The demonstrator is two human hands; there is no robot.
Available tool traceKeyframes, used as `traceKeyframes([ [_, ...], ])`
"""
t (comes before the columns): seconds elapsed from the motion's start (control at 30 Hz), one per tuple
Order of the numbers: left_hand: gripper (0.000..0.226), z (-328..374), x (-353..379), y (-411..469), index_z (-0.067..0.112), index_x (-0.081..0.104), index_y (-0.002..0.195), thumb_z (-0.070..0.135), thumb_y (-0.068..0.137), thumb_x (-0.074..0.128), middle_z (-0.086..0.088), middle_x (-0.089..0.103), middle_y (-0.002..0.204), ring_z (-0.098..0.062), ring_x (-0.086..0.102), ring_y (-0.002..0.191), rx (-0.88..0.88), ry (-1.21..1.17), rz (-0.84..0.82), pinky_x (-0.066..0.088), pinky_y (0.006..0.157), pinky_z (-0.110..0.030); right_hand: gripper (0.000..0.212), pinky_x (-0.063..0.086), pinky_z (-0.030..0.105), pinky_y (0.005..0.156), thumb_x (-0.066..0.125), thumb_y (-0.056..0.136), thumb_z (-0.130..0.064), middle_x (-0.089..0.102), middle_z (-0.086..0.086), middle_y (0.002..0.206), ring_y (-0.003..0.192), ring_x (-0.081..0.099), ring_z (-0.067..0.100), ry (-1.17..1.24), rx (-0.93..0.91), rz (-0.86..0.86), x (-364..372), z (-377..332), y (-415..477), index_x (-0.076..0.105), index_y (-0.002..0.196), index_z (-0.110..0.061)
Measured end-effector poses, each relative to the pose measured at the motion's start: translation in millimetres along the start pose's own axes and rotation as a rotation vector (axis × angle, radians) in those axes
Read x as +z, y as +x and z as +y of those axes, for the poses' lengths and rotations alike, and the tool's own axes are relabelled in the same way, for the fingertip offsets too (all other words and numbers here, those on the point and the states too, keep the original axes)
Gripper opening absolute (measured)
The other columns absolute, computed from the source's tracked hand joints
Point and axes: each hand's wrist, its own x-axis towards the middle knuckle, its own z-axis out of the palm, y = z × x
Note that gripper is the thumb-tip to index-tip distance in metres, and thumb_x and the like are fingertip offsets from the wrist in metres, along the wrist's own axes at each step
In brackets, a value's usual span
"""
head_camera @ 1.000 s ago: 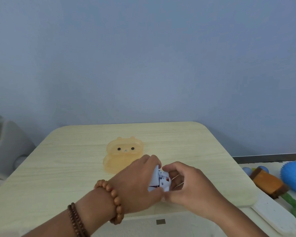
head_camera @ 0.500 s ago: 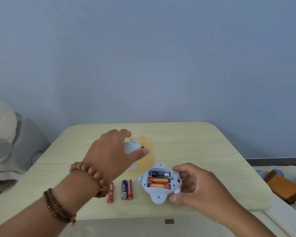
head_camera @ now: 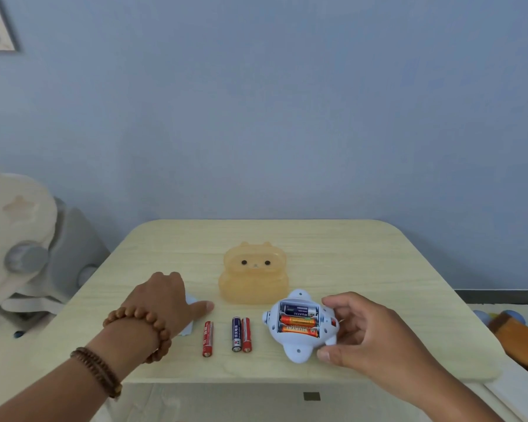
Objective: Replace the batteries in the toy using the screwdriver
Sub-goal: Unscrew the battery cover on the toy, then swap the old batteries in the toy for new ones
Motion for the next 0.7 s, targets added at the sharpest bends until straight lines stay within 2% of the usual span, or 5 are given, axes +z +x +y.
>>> traceKeyframes([
  [0.33,0.069,4,-1,1,0.016,0.045,0.083,0.085,0.076,0.044,0.001,0.051,0.081,-0.015,0.057,0.073,0.008,0.003,-0.016,0.039,0.06,-0.026,0.065,0.062,0.033,0.081,0.092,0.057,-0.021,0.077,-0.01,0.104,0.078,0.075,0.01,-0.015,0.015,-0.007,0,-2,-1,0.066,0.114,-0.04],
  [0.43,0.066,10,-24,-3,0.015,0.048,0.088,0.08,0.083,0.037,-0.002,0.054,0.087,-0.02,0.06,0.079,0.031,0.0,0.043,0.046,0.066,-0.03,0.065,0.062,0.032,0.081,0.093,0.058,-0.018,0.076,-0.01,0.104,0.077,0.075,0.01,-0.025,0.018,-0.008,0,-4,-1,0.066,0.114,-0.038],
  [0.5,0.055,26,-43,-10,0.017,0.054,0.095,0.071,0.087,0.043,-0.002,0.057,0.097,-0.022,0.061,0.088,0.115,-0.126,0.128,0.05,0.076,-0.035,0.066,0.062,0.031,0.08,0.093,0.058,-0.018,0.076,-0.01,0.104,0.078,0.075,0.009,-0.034,0.022,-0.007,0,-5,0,0.065,0.114,-0.039],
  [0.6,0.033,73,-60,-32,0.024,0.056,0.098,0.055,0.088,0.056,0.002,0.058,0.103,-0.02,0.058,0.096,0.354,-0.373,0.254,0.049,0.087,-0.035,0.064,0.062,0.029,0.082,0.093,0.058,-0.02,0.076,-0.015,0.102,0.081,0.074,0.007,-0.046,0.017,-0.016,2,-8,0,0.065,0.112,-0.041],
  [0.7,0.028,119,-49,-55,0.024,0.055,0.105,0.045,0.086,0.057,0.004,0.055,0.109,-0.017,0.053,0.103,0.52,-0.425,0.232,0.049,0.088,-0.035,0.061,0.061,0.027,0.081,0.091,0.058,-0.02,0.076,-0.016,0.098,0.082,0.073,0.007,-0.071,0.003,-0.018,3,-11,-1,0.067,0.109,-0.042],
])
